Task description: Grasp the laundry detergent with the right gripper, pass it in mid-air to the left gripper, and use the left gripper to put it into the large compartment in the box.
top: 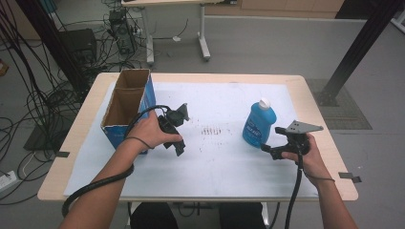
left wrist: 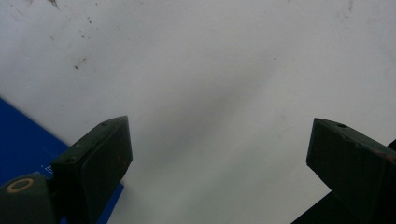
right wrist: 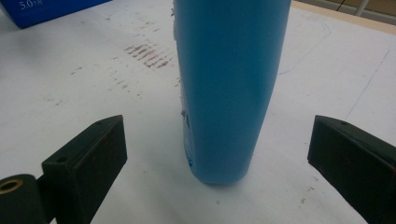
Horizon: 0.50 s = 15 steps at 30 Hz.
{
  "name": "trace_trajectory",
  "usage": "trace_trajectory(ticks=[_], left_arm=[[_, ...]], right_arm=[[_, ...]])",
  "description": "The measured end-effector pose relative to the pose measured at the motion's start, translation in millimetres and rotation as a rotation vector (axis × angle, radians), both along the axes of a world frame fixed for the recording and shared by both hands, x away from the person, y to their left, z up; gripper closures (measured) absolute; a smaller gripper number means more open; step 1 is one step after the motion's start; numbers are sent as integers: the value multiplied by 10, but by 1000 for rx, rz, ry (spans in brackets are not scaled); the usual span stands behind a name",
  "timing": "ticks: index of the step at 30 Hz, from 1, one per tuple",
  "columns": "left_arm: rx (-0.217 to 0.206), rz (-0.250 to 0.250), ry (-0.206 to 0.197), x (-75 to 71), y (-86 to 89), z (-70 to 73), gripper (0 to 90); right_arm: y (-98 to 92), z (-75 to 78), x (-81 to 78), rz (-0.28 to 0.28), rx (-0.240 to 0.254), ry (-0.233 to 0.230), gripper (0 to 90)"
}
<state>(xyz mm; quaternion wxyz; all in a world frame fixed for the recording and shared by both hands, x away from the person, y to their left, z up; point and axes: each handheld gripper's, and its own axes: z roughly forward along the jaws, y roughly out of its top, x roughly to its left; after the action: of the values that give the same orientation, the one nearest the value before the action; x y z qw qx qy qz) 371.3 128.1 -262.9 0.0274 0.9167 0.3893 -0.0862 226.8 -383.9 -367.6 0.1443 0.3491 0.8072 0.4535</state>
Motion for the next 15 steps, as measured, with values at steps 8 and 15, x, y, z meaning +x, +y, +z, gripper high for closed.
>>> trace_trajectory(ticks=[8,15], left_arm=[[7,2,1,-2,7,-4,73],[6,0,3,6,11,-7,73]], right_arm=[[11,9,7,3,-4,-2,44],[18,5,11,3,-1,2,44]])
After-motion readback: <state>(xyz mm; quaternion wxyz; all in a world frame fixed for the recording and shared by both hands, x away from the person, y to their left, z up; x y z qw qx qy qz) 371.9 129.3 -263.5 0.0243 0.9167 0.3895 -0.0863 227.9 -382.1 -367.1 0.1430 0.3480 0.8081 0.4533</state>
